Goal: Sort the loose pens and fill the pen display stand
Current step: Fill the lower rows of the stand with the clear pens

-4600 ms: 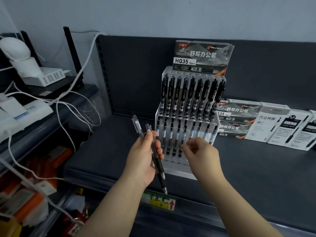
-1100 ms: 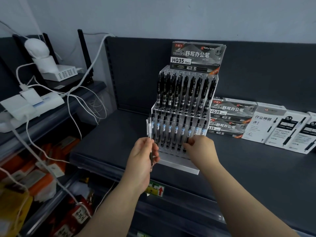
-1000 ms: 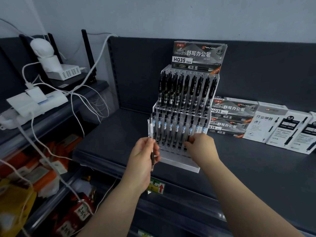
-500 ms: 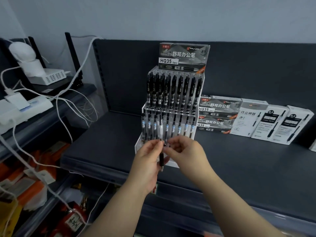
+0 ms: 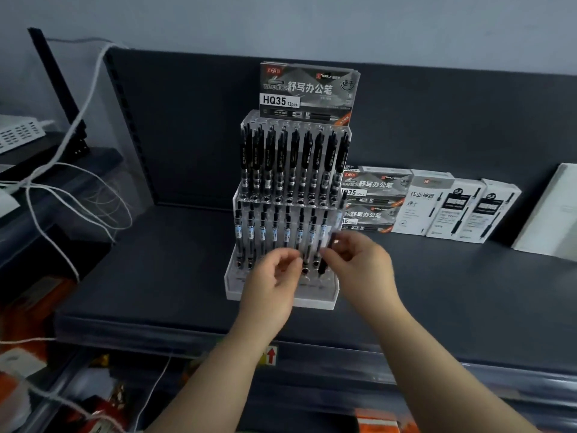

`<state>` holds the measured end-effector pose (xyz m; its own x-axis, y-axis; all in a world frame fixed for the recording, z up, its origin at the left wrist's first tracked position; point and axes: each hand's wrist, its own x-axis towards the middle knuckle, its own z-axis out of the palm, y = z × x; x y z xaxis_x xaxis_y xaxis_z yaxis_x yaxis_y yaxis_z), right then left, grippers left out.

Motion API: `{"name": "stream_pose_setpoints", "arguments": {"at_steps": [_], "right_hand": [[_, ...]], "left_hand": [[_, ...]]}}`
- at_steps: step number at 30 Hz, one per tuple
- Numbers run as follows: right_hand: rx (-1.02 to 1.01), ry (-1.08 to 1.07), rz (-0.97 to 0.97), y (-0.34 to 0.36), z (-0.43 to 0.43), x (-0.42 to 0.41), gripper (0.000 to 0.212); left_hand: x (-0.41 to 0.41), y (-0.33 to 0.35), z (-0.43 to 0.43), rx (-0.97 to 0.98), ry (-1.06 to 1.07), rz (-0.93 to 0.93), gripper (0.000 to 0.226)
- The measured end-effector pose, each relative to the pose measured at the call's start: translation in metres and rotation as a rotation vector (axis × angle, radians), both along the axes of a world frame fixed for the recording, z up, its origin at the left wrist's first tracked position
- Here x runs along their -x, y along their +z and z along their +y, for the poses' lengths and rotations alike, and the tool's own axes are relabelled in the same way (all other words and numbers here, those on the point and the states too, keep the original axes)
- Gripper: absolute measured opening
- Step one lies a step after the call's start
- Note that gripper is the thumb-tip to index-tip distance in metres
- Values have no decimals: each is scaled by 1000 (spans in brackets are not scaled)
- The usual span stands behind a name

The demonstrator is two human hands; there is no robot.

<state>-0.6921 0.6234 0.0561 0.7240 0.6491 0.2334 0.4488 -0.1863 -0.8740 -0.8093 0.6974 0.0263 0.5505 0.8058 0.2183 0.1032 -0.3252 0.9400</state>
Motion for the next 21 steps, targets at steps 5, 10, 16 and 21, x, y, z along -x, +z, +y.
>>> {"name": "stream_pose_setpoints", "arguments": {"at_steps": [5,10,16,21], "right_hand": [[-13,-106,-29,-1,14,-11,8],[174,-93,-74,-22,25,-10,10],[348,-94,-168,-30,30,-8,22],[405,-104,-180,-28,33,-7,15]], "left_hand": [[5,-25,24,-621,0,339,20],[5,-33,31,-685,-5,363,15],[5,-31,33,-690,-19,366,17],[7,-31,32,-687,-36,353,21]]}}
